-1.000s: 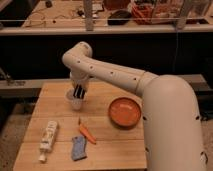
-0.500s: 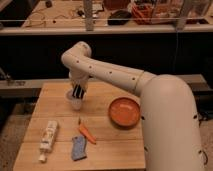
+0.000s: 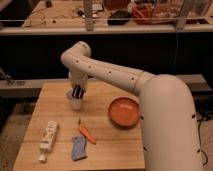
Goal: Place the eraser in the ceramic cup
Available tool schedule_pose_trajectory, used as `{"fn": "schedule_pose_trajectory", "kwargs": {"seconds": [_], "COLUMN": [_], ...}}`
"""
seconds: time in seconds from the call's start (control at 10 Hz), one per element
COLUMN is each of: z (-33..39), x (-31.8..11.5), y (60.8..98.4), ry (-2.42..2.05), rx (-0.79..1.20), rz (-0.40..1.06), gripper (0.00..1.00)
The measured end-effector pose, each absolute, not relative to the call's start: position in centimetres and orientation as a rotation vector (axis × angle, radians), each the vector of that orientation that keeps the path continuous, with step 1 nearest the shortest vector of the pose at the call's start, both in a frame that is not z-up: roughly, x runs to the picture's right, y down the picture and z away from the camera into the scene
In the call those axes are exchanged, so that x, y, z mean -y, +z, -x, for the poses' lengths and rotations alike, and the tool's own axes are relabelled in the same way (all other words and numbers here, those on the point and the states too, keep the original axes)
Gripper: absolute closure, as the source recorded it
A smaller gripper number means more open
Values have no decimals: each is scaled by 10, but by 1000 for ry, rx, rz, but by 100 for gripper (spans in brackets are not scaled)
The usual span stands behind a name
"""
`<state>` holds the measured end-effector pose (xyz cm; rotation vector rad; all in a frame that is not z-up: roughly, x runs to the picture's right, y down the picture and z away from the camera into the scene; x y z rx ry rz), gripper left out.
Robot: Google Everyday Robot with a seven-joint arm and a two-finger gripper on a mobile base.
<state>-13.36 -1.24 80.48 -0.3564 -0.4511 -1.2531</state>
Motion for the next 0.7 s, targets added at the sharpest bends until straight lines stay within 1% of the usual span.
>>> {"fn": "schedule_pose_trajectory", "kwargs": {"seconds": [0.7], "z": [137], "x": [12], "y": [806], "ry": [-1260], "rx": [458], "rz": [364], "gripper": [100]}}
